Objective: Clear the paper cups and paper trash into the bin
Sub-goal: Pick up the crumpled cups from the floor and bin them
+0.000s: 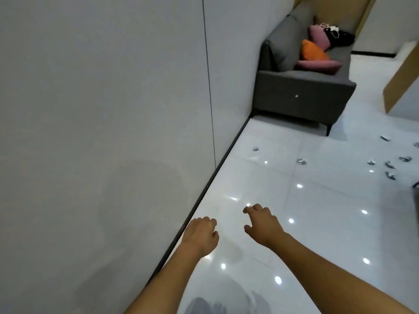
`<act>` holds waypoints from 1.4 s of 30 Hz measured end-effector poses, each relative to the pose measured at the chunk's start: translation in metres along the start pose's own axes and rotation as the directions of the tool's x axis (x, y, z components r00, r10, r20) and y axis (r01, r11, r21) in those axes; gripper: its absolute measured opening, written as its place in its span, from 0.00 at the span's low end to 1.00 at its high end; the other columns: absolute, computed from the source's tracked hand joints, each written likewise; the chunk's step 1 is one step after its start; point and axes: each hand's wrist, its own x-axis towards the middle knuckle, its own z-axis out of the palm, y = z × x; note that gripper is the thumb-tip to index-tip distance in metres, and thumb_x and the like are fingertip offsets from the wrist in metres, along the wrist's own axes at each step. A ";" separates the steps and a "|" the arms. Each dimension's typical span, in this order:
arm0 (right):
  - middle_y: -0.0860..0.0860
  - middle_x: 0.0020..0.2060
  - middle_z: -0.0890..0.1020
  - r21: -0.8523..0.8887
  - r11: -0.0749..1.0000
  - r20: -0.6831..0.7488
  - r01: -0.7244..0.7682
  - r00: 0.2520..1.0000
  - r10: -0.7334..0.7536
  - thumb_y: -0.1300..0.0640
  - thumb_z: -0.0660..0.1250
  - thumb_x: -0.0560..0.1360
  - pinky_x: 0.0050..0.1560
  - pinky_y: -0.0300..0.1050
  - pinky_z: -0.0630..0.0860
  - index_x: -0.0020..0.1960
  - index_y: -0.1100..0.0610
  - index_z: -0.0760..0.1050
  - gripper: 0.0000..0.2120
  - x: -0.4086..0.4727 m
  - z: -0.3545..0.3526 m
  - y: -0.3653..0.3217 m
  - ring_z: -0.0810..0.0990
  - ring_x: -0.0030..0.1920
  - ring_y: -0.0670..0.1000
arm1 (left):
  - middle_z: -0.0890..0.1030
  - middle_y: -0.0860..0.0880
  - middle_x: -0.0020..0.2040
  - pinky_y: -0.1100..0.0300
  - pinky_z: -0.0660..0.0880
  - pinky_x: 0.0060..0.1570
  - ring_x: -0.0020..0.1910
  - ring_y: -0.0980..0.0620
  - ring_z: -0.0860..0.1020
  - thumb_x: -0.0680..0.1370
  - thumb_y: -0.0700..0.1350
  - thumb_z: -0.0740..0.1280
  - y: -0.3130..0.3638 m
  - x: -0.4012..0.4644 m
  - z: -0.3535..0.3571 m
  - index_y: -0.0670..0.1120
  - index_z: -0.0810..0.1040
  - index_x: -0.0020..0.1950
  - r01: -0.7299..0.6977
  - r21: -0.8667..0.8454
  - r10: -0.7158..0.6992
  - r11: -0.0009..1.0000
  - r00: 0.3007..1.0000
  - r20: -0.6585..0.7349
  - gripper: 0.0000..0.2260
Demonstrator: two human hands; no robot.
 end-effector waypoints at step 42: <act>0.54 0.66 0.68 0.254 0.874 0.020 -0.415 0.905 0.424 0.54 0.62 0.77 0.58 0.50 0.71 0.71 0.54 0.63 0.23 0.620 -0.338 0.395 0.68 0.64 0.58 | 0.75 0.48 0.62 0.58 0.72 0.55 0.60 0.49 0.75 0.80 0.49 0.57 0.219 0.827 -0.238 0.48 0.71 0.67 -0.237 -0.031 0.237 0.971 0.943 0.234 0.17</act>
